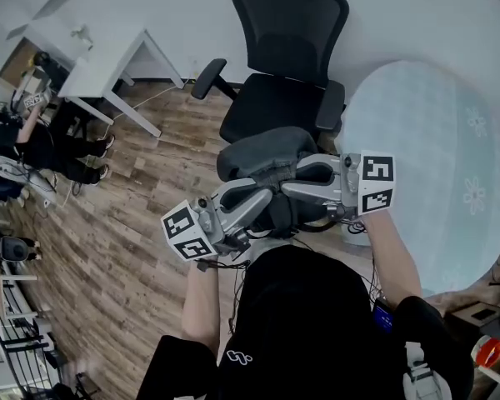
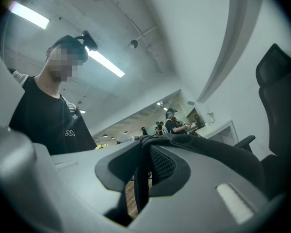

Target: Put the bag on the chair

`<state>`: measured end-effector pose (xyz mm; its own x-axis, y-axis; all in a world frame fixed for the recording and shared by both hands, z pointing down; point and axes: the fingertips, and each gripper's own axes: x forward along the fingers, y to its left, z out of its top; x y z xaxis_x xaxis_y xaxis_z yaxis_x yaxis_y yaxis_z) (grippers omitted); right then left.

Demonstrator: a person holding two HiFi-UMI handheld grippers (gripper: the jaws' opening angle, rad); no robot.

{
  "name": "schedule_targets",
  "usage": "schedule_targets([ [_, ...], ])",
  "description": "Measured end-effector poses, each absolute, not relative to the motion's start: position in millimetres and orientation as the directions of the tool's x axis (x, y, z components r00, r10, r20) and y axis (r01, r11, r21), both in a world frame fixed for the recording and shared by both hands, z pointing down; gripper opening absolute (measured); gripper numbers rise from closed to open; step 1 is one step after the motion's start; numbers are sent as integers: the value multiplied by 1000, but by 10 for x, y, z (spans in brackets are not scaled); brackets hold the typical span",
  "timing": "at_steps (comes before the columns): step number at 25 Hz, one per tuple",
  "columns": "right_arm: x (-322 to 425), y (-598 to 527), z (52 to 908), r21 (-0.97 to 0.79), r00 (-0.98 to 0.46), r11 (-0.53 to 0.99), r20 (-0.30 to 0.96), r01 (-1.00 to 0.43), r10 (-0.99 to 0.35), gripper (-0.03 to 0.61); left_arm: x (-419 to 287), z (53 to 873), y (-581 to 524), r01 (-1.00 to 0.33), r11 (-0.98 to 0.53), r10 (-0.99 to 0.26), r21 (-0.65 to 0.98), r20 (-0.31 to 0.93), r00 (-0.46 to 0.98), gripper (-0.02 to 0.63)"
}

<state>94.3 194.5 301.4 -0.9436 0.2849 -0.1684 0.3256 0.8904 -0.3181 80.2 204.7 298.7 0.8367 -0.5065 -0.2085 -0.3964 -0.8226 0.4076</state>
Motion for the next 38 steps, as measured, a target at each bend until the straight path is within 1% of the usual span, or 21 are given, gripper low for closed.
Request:
schedule_targets([
  [8,534,1350,3331,-384,-958,878,-128,286,257,61,396,3300,1443,-381,-805,-506,455,-191,841,34],
  [10,384,1141,3424,-410,-957,865,-120,290,264,61,247,3391,1234,-355,-806,-490,474,-195,850,34],
  [12,226,942,3550,-450,-945,831,-122,326,305,61,84,3511,1040,-314,-806,-461,502,-200,864,34],
  [14,69,724,3710,-492,-931,793,-126,359,344,61,-79,3673,818,-267,-792,-435,549,-201,878,34],
  [16,-95,449,3900,-536,-931,767,-117,353,346,61,-247,3861,535,-227,-765,-416,603,-193,889,34],
  [20,-489,-228,4236,-625,-956,731,-92,273,279,60,-645,4194,-156,-164,-703,-375,692,-166,912,32],
  [24,-714,-676,4391,-660,-979,726,-74,192,192,60,-869,4329,-626,-140,-703,-307,697,-120,944,34],
  [29,-1084,-1451,4419,-667,-992,735,-46,121,122,58,-1247,4344,-1411,-101,-709,-256,698,-121,959,34],
  [33,-1259,-1929,4378,-652,-995,753,-34,92,91,60,-1419,4309,-1886,-108,-728,-255,677,-121,959,34],
  [38,-1320,-2471,4356,-648,-996,757,-28,84,86,60,-1489,4296,-2442,-134,-722,-295,679,-126,947,34],
])
